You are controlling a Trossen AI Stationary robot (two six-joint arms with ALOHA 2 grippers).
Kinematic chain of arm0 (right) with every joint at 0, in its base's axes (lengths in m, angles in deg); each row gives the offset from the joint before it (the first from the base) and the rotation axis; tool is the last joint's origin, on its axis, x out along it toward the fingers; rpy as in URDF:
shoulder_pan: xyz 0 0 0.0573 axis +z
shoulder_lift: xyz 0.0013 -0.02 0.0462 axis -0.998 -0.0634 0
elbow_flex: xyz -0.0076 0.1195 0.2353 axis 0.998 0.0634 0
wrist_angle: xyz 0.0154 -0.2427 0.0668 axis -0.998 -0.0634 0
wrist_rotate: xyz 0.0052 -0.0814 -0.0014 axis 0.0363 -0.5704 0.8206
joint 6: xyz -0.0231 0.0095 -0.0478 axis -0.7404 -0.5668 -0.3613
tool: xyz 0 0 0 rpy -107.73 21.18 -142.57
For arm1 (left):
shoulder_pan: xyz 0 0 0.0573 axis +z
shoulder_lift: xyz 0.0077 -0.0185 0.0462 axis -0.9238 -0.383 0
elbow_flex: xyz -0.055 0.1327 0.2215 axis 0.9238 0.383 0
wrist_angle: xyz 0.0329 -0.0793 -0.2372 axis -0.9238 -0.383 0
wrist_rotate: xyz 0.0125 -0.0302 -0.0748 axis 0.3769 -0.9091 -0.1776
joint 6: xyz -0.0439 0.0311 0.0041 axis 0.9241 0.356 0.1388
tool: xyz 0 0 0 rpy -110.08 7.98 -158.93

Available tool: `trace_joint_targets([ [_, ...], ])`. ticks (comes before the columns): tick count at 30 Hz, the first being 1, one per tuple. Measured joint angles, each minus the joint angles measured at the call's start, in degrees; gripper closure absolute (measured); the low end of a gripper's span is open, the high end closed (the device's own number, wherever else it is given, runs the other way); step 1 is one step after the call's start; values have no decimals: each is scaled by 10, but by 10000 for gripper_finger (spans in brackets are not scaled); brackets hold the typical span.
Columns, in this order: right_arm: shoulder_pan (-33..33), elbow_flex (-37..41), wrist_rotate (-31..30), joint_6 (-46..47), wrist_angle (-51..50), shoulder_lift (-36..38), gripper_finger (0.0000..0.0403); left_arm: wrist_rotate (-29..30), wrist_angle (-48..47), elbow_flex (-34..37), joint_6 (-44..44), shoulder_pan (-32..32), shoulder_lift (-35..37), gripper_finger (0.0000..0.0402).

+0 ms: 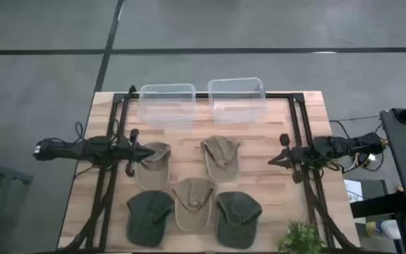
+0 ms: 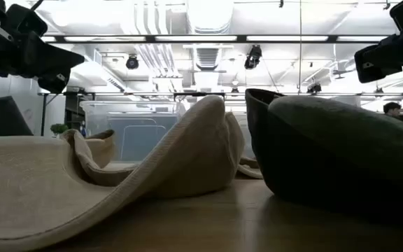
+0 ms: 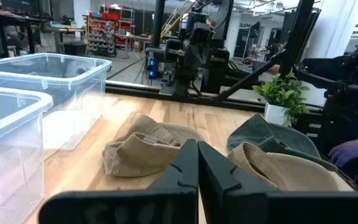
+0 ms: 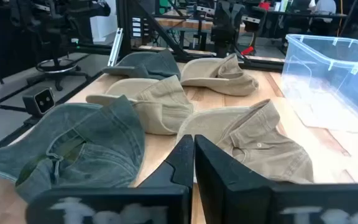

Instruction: Pick & Place hat

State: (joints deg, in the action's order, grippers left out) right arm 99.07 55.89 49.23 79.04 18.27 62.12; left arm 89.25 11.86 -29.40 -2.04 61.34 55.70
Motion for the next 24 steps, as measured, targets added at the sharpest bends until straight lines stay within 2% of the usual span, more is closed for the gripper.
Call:
trace_joint_targets([
  [24, 0, 0, 0, 6, 0, 0, 394, 0, 0, 0, 0, 0, 0, 401],
])
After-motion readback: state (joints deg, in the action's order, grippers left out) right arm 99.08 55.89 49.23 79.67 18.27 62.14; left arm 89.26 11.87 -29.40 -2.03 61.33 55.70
